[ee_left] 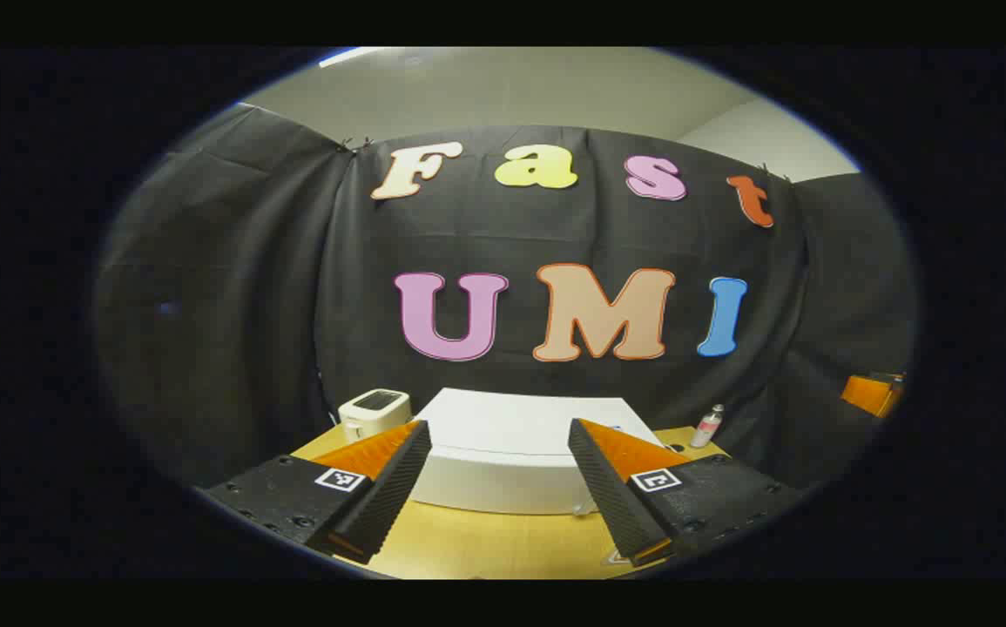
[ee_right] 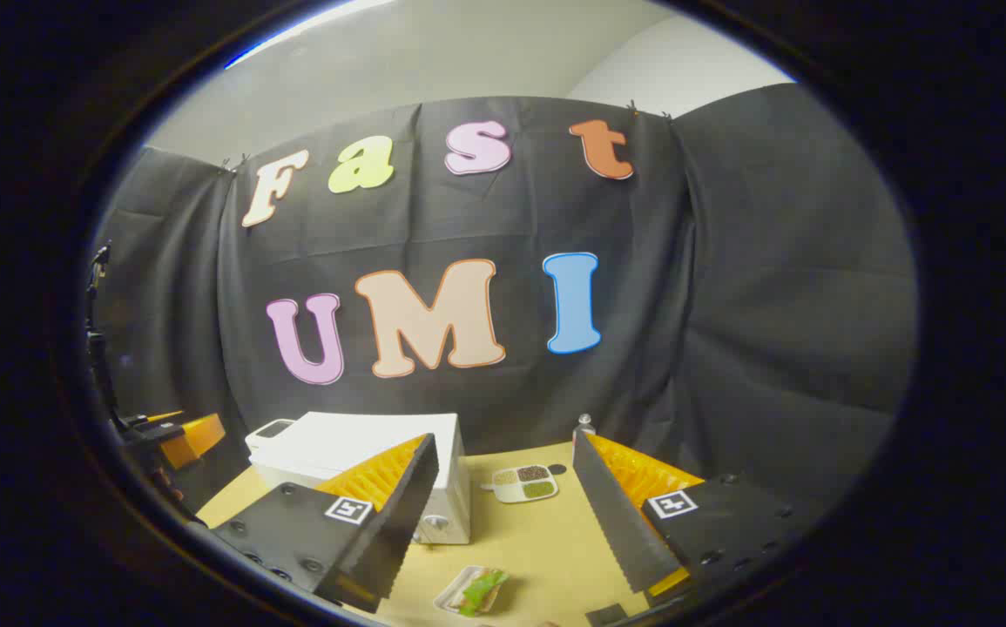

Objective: Open the microwave oven with the left hand, put the food in, and close the microwave oven.

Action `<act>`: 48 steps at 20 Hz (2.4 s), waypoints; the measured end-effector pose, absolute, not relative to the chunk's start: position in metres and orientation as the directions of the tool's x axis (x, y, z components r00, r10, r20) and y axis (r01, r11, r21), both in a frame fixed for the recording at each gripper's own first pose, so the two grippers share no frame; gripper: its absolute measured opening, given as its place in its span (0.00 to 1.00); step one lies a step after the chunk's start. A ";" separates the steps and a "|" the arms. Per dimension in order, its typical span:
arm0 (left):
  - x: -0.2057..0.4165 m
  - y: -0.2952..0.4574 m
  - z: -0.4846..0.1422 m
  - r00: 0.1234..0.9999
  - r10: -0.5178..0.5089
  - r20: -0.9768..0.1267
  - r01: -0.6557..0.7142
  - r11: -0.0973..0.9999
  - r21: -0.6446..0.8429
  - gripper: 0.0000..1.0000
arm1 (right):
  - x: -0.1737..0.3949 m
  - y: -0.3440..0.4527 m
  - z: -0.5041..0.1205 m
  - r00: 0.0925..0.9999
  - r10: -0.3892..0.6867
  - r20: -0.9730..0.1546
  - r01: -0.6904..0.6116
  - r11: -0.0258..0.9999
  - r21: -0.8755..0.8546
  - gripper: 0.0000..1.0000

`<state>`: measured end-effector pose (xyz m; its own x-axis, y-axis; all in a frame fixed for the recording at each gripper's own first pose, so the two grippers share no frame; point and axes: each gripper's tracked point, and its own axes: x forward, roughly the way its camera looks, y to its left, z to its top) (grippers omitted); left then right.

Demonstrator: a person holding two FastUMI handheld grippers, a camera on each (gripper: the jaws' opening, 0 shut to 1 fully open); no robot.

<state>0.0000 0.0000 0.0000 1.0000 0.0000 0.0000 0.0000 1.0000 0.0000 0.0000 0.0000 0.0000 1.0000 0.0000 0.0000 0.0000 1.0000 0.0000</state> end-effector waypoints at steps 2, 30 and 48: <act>0.001 0.001 -0.002 1.000 0.009 -0.006 -0.009 1.000 0.003 0.91 | 0.003 -0.002 -0.002 1.000 -0.009 -0.003 0.009 1.000 -0.011 0.98; 0.004 -0.028 -0.162 0.901 -0.081 -0.427 0.130 0.988 0.085 0.94 | -0.003 -0.016 -0.073 0.981 -0.064 -0.181 0.077 0.995 0.061 0.98; 0.067 -0.128 -0.277 0.757 -0.256 -0.601 0.275 0.959 -0.062 0.87 | -0.025 -0.037 -0.094 0.961 -0.150 -0.231 0.167 0.984 0.056 0.92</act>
